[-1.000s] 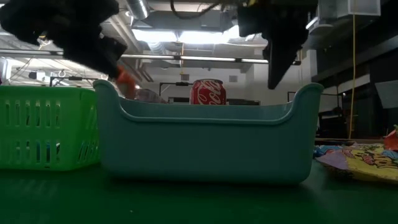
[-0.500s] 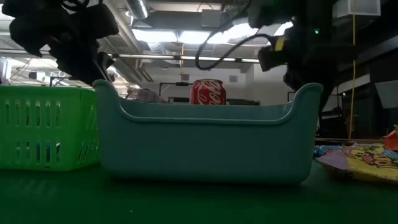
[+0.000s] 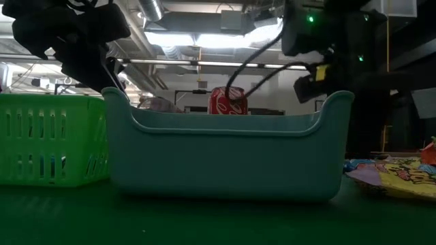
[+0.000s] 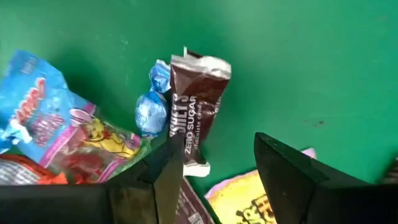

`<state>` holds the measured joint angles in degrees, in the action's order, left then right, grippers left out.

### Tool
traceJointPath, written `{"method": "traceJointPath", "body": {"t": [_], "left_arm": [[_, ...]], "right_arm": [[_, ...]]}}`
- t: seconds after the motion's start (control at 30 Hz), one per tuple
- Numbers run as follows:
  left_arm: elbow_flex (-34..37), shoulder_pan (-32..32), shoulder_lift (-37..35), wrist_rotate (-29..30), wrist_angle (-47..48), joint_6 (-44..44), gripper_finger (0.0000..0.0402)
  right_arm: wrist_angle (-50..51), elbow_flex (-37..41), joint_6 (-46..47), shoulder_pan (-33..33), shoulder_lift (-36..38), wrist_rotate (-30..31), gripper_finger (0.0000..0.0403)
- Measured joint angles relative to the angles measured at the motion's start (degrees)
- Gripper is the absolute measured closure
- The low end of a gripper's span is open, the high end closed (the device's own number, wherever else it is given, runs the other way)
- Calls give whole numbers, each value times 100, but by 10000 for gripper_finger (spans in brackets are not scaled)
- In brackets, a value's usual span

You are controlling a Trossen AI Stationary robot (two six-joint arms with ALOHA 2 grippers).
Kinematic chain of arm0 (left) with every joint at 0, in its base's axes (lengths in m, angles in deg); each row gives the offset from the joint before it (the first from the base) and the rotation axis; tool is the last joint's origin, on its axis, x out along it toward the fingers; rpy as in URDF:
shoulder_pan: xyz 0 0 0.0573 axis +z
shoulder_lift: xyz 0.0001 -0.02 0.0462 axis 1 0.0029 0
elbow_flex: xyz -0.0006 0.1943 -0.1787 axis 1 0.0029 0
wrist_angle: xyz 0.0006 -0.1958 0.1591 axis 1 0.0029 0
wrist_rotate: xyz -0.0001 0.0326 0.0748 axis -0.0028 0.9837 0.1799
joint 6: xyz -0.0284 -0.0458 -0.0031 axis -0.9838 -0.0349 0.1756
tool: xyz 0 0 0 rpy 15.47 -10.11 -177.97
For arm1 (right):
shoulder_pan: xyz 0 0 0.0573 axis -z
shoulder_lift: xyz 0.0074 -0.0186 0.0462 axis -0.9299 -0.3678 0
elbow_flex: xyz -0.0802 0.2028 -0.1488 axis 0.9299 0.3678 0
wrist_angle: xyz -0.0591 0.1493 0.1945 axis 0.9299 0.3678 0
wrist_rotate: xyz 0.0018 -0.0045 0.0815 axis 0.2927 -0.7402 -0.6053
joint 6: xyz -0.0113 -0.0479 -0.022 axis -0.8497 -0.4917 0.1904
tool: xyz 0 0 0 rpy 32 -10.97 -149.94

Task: Sort candy
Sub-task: Put the orange chocolate into the black bin, then put the brown candy into the teal green bin

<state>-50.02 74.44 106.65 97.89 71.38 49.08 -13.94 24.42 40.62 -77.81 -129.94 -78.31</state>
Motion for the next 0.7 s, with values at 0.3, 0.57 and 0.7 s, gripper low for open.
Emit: {"method": "traceJointPath", "body": {"t": [0.3, 0.57, 0.7], "left_arm": [[0, 0, 0, 3, -2, 2, 295], [0, 0, 0, 250, -40, 4, 295], [0, 0, 0, 297, -42, 2, 295]], "right_arm": [[-825, 532, 66, 0, 4, -290, 210], [-840, 542, 46, 0, 7, -287, 210], [-842, 542, 46, 0, 7, -302, 210]]}}
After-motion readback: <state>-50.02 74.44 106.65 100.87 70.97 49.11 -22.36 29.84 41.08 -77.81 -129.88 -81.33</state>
